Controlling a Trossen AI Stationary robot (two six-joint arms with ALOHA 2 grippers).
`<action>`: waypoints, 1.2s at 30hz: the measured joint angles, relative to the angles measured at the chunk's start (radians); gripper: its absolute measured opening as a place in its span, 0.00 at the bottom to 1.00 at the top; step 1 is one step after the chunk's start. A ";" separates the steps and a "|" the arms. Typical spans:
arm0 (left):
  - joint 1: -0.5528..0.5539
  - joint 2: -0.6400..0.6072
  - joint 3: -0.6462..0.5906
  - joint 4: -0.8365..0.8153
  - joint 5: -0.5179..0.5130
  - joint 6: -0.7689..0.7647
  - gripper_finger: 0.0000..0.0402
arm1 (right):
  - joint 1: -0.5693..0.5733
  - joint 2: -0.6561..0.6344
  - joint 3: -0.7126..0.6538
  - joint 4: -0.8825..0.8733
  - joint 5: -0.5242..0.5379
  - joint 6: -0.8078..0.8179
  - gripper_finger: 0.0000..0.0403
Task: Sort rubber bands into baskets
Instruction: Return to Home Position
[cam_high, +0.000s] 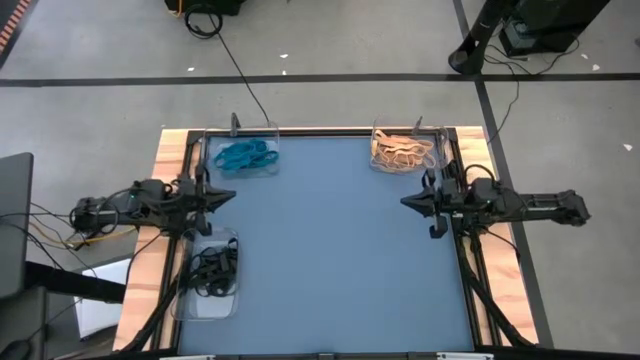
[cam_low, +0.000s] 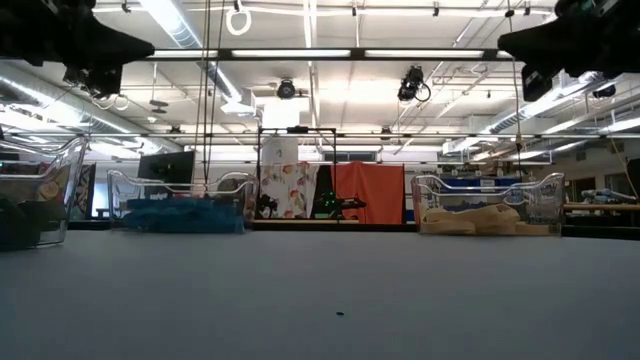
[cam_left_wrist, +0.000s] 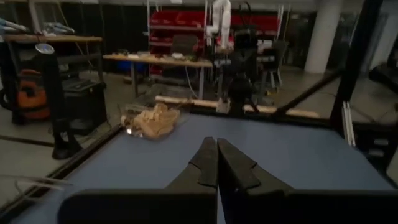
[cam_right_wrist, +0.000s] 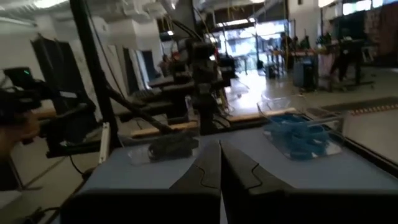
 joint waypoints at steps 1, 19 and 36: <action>-0.003 0.000 -0.003 -0.011 0.005 0.004 0.00 | 0.006 -0.014 -0.020 0.022 0.000 0.001 0.01; -0.021 0.000 -0.161 0.159 0.052 0.033 0.00 | 0.014 -0.099 -0.158 -0.007 0.038 0.065 0.02; -0.027 0.000 -0.233 0.273 0.110 0.025 0.00 | 0.017 -0.107 -0.174 -0.007 -0.019 0.090 0.02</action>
